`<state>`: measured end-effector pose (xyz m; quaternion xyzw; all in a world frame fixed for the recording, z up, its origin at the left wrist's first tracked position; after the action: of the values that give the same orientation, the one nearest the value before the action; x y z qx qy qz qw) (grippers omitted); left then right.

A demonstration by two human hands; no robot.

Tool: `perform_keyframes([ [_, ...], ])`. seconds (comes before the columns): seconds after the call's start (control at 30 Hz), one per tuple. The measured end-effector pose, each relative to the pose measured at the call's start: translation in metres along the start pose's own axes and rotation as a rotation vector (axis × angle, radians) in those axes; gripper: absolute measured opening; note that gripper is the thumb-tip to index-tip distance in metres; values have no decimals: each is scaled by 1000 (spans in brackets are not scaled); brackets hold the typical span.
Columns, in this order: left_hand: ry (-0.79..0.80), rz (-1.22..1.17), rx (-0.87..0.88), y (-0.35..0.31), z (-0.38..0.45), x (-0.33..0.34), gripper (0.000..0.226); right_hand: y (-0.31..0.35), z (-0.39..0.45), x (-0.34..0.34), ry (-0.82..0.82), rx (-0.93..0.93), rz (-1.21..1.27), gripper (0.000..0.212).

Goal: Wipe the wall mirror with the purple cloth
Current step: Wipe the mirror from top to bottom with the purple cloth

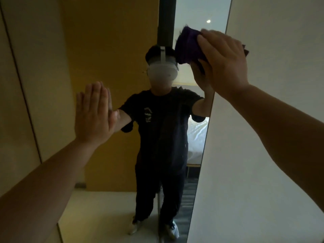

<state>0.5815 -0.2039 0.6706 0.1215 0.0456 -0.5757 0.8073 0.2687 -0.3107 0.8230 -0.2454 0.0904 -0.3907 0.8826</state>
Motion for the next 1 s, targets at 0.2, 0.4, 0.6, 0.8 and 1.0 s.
perform_keyframes([
  [0.2, -99, -20, 53, 5, -1, 9, 68, 19, -10, 33, 140, -4, -13, 40],
  [0.4, -110, -36, 50, 5, -4, 8, 67, 114, -171, 24, 311, -195, 140, 51],
  [0.6, -145, -47, 71, 5, -3, 11, 66, 166, -282, 14, 423, -222, 185, 47],
  [0.8, -113, -70, 49, 4, -5, 9, 66, 150, -233, 3, 373, -172, 300, 37],
  [1.0, -77, -64, 34, 4, -2, 9, 67, 74, -20, 6, -21, 21, 226, 47],
])
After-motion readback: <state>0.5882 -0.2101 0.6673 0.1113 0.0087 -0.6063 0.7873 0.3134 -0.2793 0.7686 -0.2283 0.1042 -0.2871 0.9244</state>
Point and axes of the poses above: each hand's wrist, its own z-axis towards the middle knuckle, its own x-axis out of the palm, y = z × x, the point moved 3 cm from there along z, towards the middle knuckle, and after that the axes turned 3 degrees about -z, right-handed, at the moved point
